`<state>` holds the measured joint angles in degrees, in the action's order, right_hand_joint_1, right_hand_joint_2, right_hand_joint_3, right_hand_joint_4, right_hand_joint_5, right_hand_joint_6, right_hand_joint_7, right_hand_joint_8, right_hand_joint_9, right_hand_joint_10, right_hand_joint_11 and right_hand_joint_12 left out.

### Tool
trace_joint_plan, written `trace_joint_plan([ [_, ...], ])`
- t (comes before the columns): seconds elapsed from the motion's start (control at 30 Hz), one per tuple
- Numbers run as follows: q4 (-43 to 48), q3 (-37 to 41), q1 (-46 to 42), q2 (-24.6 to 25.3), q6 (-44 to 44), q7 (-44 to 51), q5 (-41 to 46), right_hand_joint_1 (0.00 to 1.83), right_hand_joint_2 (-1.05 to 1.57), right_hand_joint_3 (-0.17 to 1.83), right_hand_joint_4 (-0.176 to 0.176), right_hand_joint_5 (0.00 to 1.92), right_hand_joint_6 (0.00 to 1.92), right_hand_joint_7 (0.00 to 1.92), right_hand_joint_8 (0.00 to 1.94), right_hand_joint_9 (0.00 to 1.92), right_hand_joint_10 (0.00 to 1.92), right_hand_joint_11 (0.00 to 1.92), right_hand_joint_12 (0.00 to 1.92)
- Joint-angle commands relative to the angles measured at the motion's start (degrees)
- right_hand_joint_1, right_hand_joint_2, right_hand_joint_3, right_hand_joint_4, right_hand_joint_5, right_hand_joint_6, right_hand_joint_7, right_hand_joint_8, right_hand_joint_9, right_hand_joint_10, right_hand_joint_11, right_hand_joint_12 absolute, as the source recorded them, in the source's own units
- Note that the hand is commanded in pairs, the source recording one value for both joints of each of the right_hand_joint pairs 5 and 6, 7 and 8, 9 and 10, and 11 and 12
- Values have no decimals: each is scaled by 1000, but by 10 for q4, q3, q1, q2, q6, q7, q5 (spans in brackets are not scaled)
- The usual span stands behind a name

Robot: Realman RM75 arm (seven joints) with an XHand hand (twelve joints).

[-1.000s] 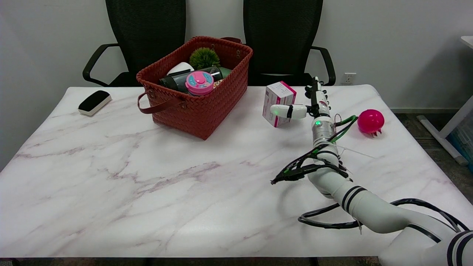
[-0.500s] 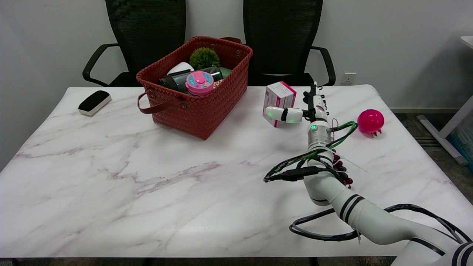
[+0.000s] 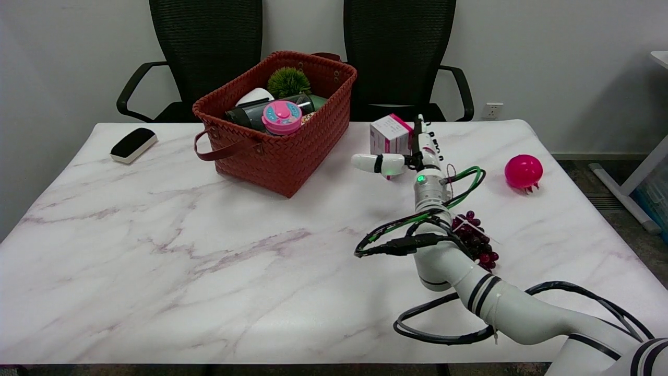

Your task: Pick up the white paper box.

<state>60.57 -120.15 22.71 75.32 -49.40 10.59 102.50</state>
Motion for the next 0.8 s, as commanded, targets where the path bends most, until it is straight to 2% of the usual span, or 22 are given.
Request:
trace_joint_plan([
  [0.03, -24, -31, 33, 21, 13, 39, 26, 988, -265, 485, 0, 0, 0, 289, 289, 332, 332, 47, 47],
  [0.8, -62, -18, 45, -7, 6, 39, 23, 1065, -213, 404, 0, 0, 0, 274, 274, 303, 303, 60, 60],
])
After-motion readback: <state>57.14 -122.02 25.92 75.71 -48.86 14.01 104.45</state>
